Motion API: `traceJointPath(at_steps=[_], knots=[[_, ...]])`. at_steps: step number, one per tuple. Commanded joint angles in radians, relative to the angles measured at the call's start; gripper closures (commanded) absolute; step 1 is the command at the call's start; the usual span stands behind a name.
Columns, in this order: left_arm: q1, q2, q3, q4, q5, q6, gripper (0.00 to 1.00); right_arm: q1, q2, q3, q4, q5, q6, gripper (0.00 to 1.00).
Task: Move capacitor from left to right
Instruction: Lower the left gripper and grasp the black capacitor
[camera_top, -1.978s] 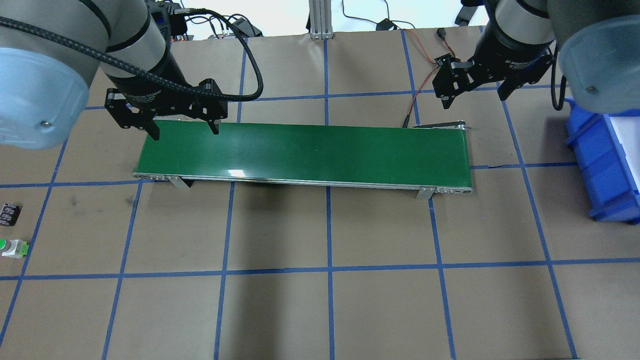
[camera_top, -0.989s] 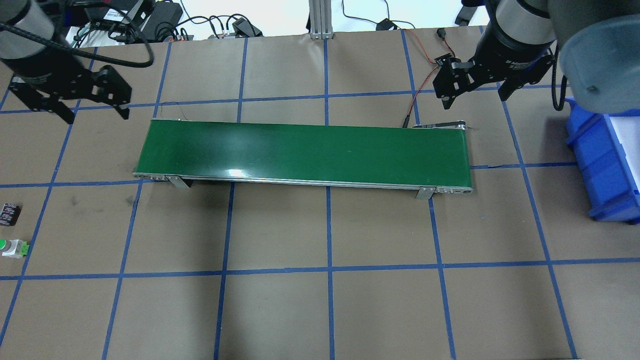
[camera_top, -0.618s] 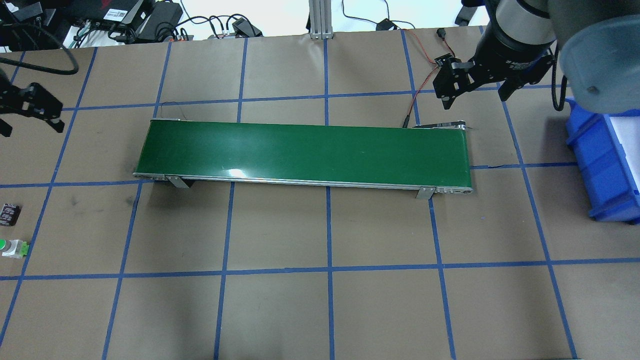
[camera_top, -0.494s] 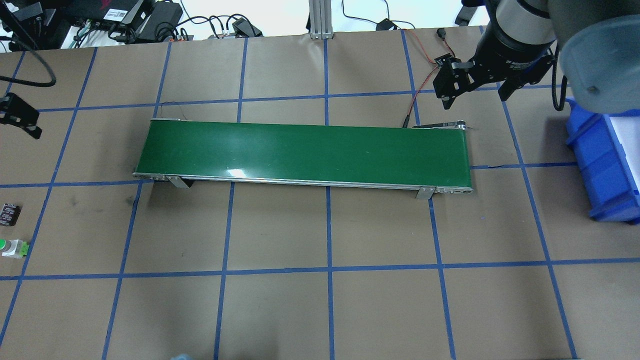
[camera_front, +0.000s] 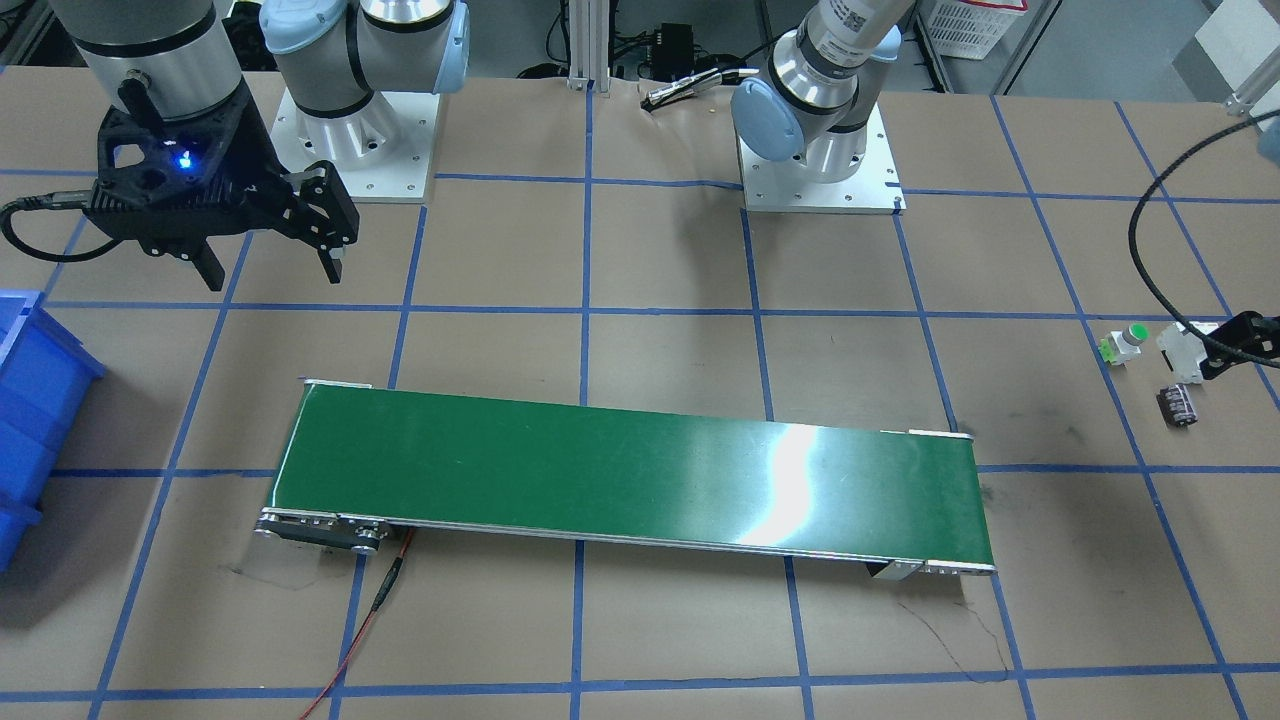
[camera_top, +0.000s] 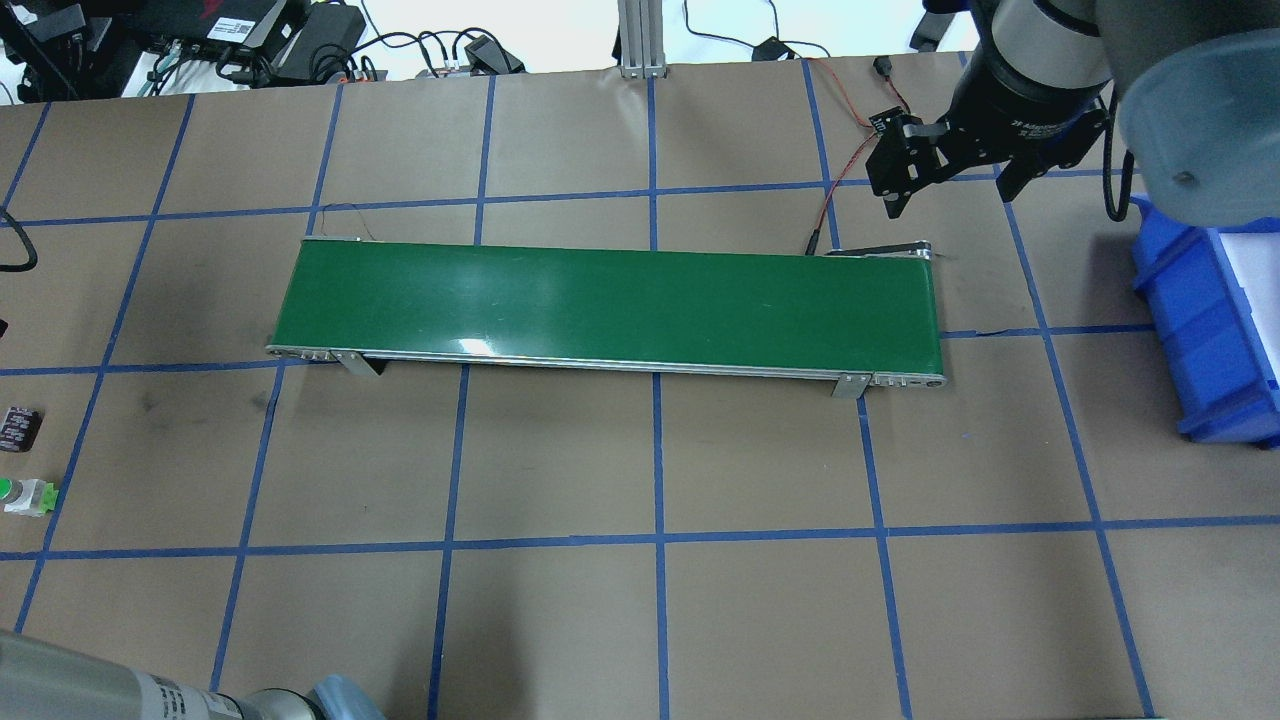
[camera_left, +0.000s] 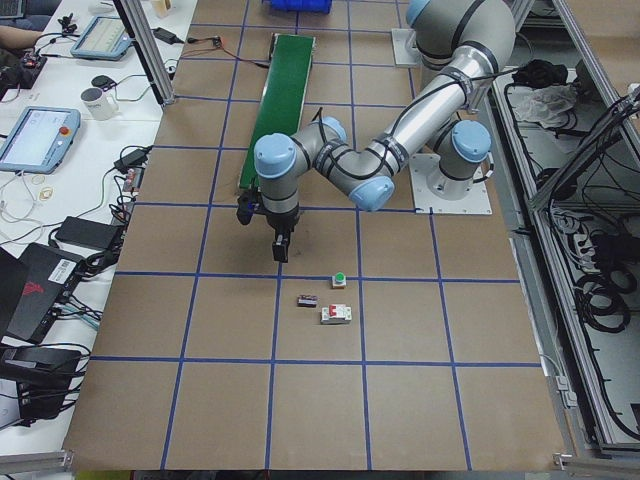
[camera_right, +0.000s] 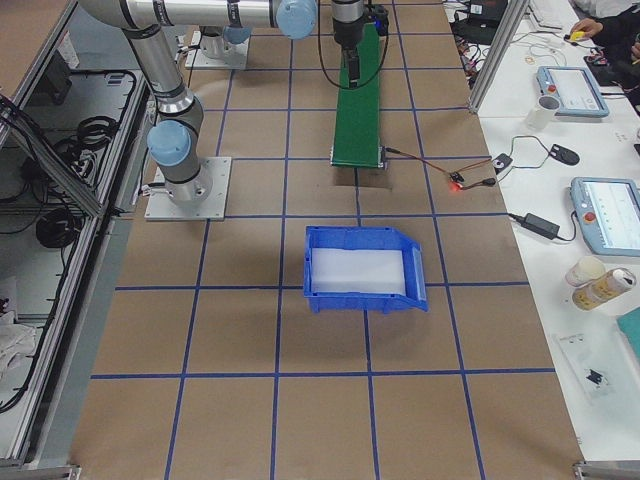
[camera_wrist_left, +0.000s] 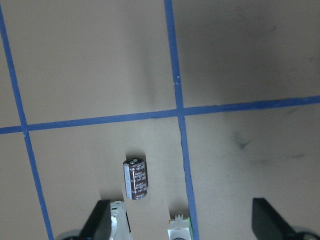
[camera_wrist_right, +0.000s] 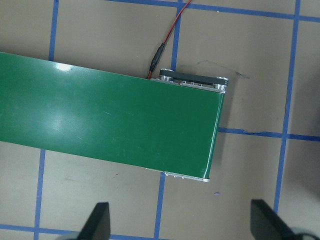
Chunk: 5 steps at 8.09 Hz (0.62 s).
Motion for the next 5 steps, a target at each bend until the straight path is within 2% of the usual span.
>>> traceJointPath(at_steps=[1,2,4,5], knots=[[0.102,-0.101,-0.002,0.014,-0.002,0.082,0.00,0.000,0.000,0.000,0.000,0.000,0.000,0.00],[0.110,-0.127,0.004,0.016,-0.001,0.085,0.00,0.000,0.000,0.000,0.000,0.000,0.000,0.00],[0.112,-0.193,-0.003,0.143,-0.001,0.085,0.00,0.000,0.000,0.000,0.000,0.000,0.000,0.00],[0.113,-0.230,-0.003,0.163,-0.001,0.085,0.00,0.000,0.000,0.000,0.000,0.000,0.000,0.00]])
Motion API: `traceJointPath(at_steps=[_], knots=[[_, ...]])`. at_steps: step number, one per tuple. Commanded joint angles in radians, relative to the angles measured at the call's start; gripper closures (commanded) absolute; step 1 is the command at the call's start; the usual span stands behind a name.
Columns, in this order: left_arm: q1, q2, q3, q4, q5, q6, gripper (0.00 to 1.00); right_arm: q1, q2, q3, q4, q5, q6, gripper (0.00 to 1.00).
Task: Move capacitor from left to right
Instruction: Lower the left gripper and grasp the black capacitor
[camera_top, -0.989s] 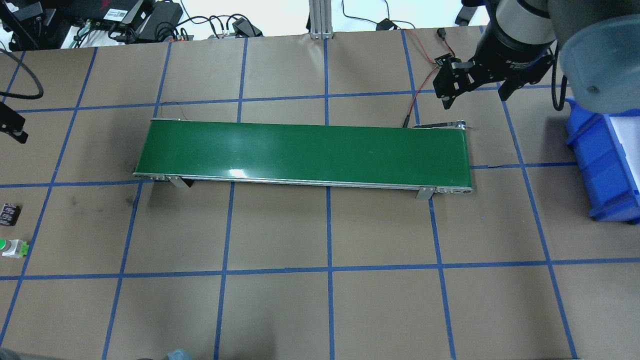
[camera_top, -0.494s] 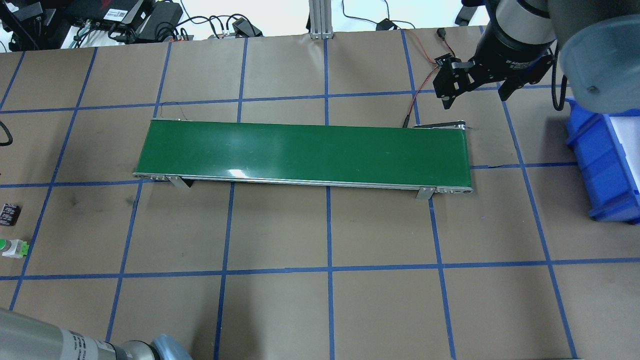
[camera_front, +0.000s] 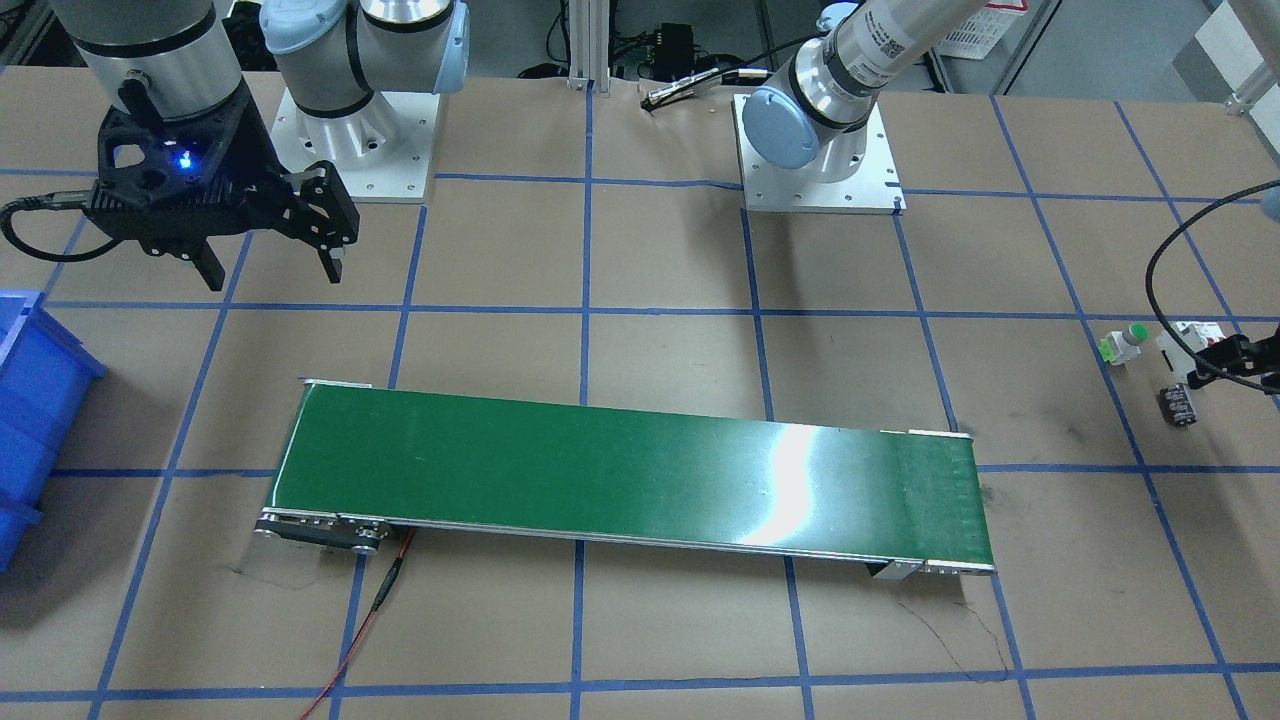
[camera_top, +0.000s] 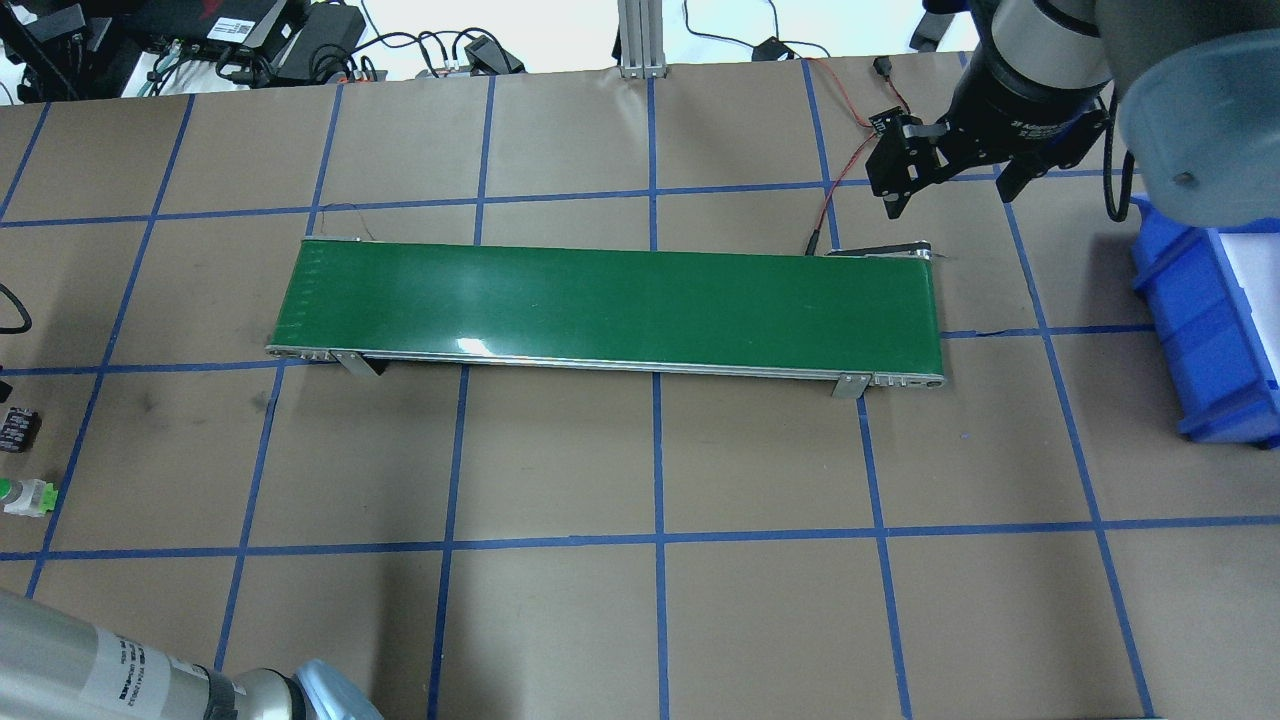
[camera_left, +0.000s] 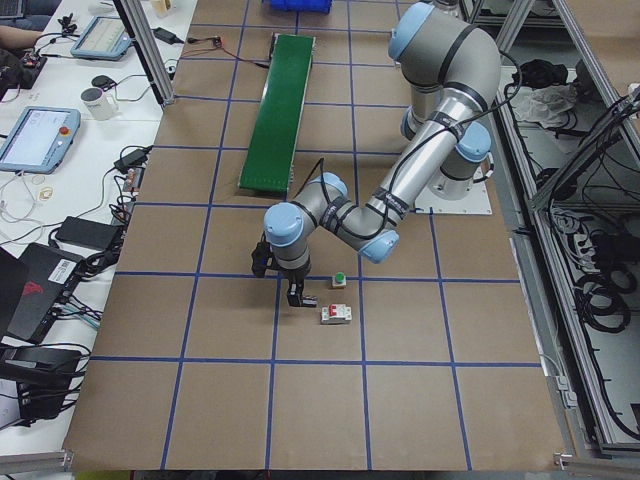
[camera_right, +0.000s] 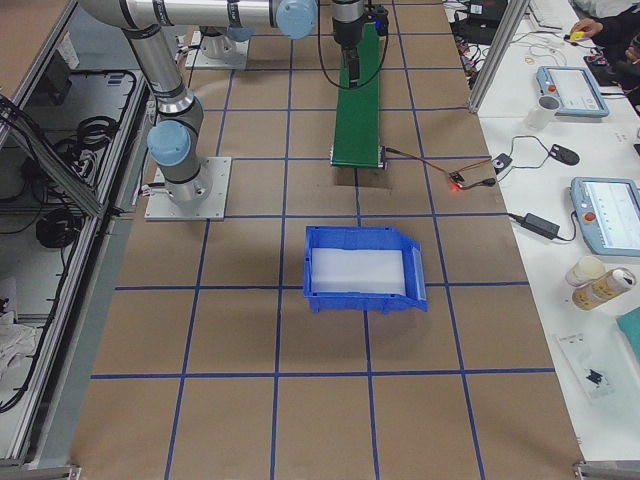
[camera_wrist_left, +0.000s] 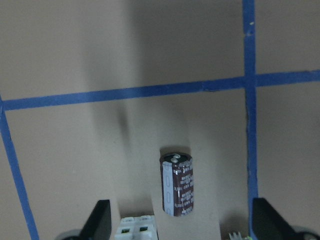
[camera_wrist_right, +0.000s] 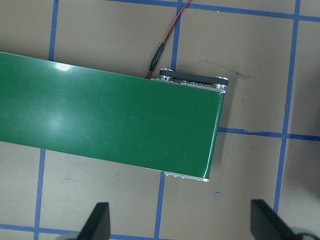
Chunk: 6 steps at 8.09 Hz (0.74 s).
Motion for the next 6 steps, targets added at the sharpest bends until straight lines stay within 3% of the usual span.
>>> traceJointPath(at_steps=[1,6], knots=[[0.004,-0.073,-0.001,0.071,0.003,0.004,0.00,0.000,0.000,0.000,0.000,0.000,0.000,0.00],[0.006,-0.090,-0.021,0.069,0.006,0.013,0.00,0.000,0.000,0.000,0.003,0.000,0.000,0.00]])
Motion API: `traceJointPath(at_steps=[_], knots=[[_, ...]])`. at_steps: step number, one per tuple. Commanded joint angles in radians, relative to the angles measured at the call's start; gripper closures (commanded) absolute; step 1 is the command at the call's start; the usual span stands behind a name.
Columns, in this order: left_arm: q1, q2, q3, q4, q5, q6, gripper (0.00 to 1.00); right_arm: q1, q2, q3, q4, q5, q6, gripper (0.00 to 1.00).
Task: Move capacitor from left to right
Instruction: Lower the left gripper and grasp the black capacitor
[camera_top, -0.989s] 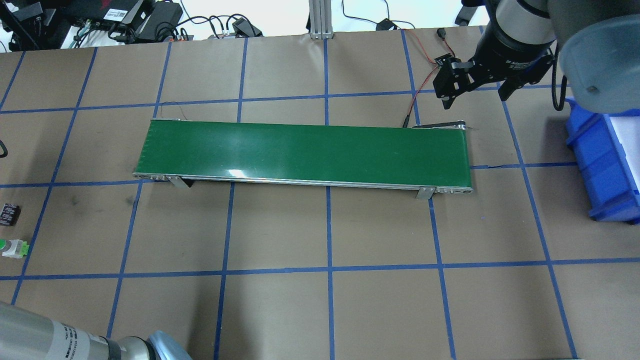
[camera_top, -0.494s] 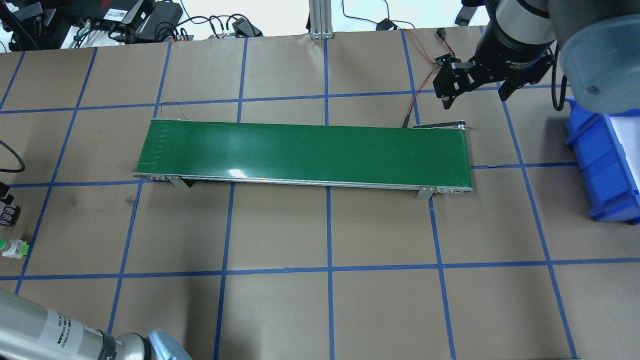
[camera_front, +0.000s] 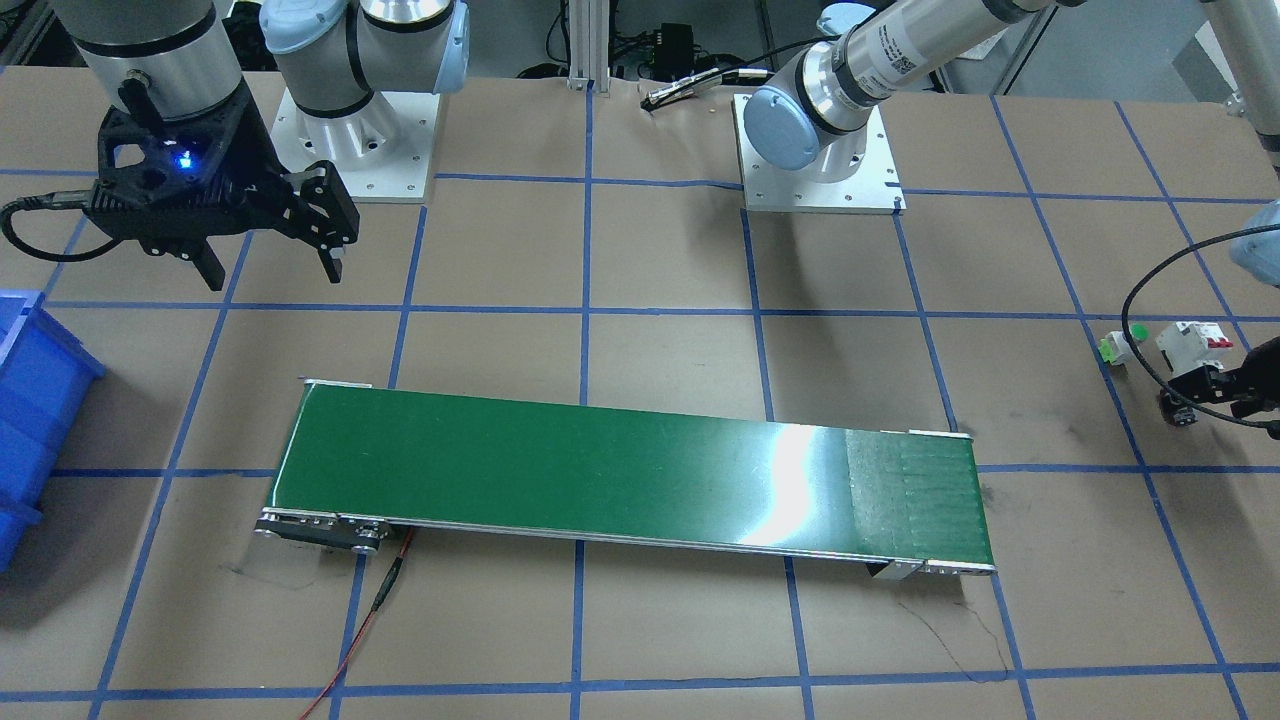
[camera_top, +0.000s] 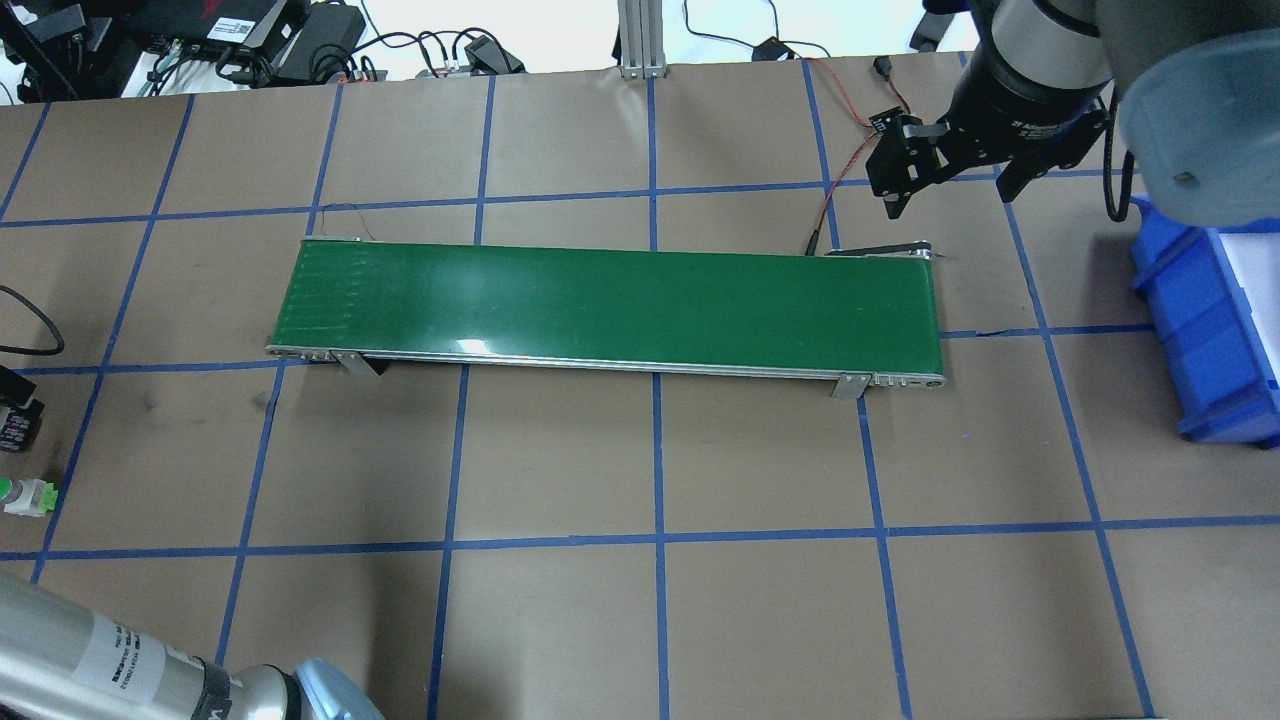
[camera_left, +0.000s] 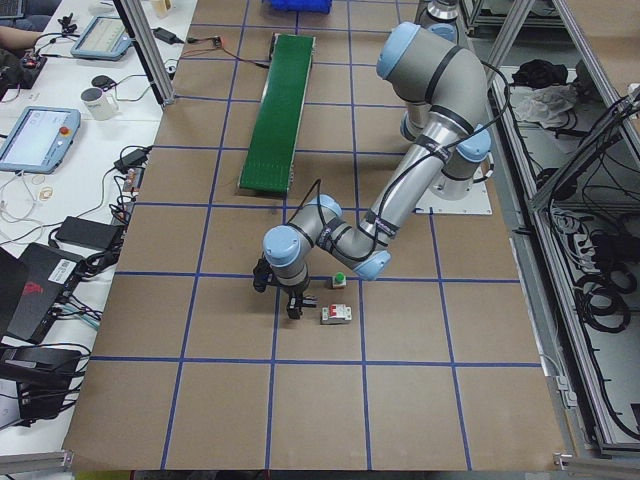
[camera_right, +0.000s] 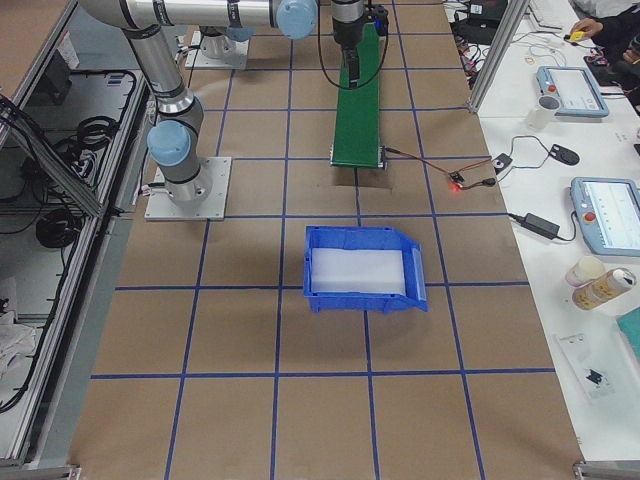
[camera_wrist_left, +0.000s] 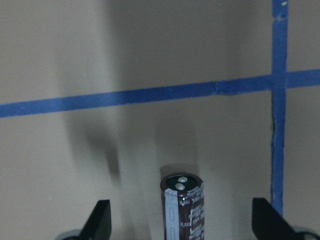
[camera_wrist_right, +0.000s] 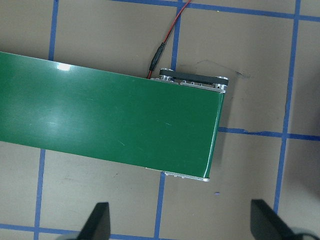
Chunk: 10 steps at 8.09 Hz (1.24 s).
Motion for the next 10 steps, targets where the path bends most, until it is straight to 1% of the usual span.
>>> traceJointPath(at_steps=[1,2,3,4,6,7,9,10], knots=[[0.000,-0.015,-0.010,-0.001,0.002,0.001,0.00,0.000,0.002,0.000,0.001,0.002,0.001,0.00],[0.009,-0.018,-0.008,0.001,0.001,0.002,0.00,0.000,0.000,0.000,0.004,0.000,0.002,0.00],[0.013,-0.019,-0.008,0.001,0.001,0.002,0.10,0.000,0.000,0.000,0.004,0.000,0.003,0.00],[0.013,-0.021,-0.012,0.001,0.001,0.001,0.15,0.000,0.000,0.000,0.004,0.000,0.003,0.00],[0.013,-0.029,-0.012,-0.002,0.004,-0.002,0.30,0.000,0.000,0.000,0.006,-0.002,0.002,0.00],[0.013,-0.035,-0.010,-0.002,0.004,0.001,0.49,-0.002,0.002,0.000,0.003,0.000,0.002,0.00],[0.013,-0.029,-0.008,-0.005,0.011,0.001,0.97,-0.002,0.002,0.000,0.007,-0.002,0.002,0.00],[0.013,-0.021,-0.008,-0.011,0.010,0.002,1.00,-0.002,0.002,0.000,0.004,-0.002,0.002,0.00]])
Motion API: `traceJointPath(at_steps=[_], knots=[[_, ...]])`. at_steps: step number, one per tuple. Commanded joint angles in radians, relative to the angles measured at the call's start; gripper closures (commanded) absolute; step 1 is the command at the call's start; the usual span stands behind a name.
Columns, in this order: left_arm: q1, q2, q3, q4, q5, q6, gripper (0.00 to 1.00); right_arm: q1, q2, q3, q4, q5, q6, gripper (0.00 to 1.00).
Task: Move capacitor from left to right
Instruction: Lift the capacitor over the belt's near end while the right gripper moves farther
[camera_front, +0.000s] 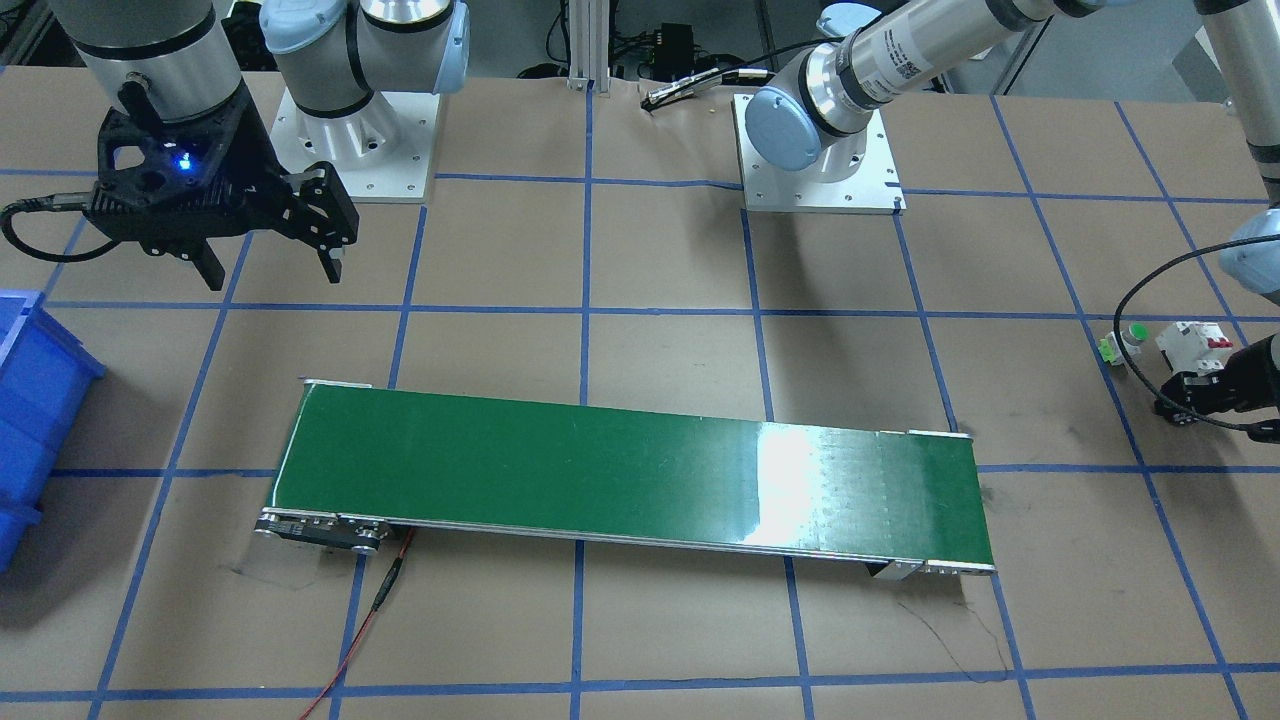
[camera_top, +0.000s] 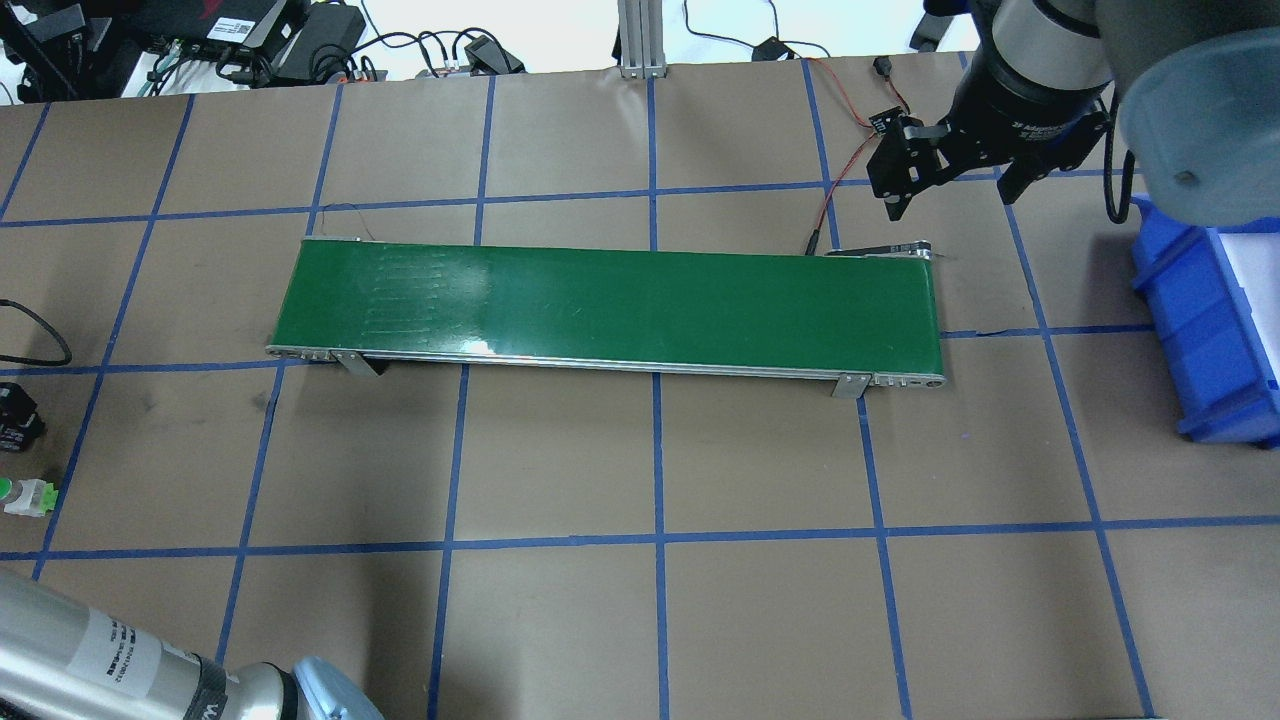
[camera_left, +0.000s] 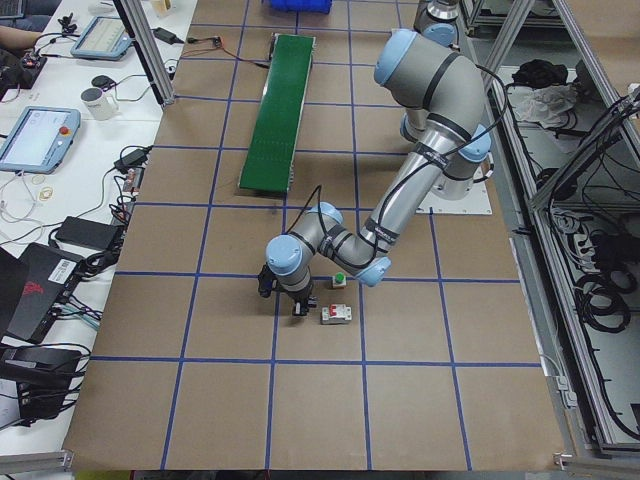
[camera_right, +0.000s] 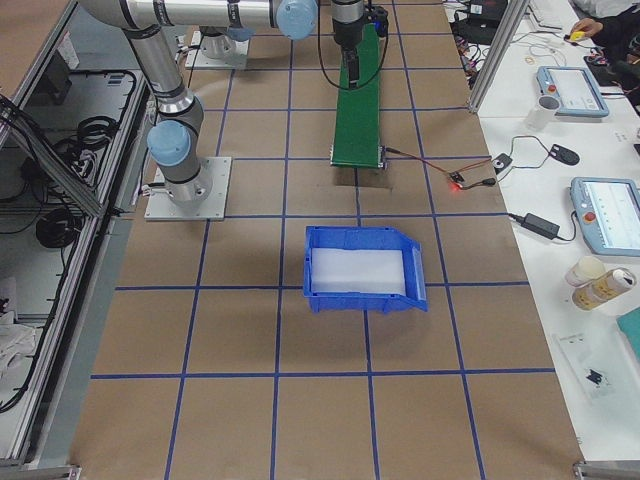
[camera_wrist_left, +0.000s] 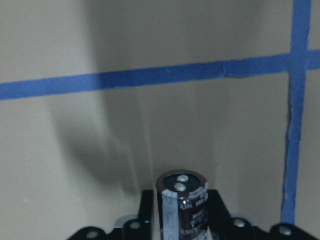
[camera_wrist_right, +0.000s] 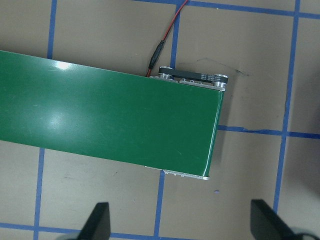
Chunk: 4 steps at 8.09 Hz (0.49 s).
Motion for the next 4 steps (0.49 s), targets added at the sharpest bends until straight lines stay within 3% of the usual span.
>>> traceJointPath(at_steps=[1,2,4], knots=[[0.002,0.024,0.004,-0.038,0.000,0.000,1.00,0.000,0.001,0.000,0.000,0.000,0.000,0.00],[0.002,0.041,0.007,-0.103,0.001,-0.003,1.00,0.000,-0.001,0.000,0.000,0.001,0.000,0.00],[0.000,0.088,0.016,-0.113,-0.011,-0.011,1.00,0.000,0.002,0.000,-0.011,-0.002,-0.002,0.00]])
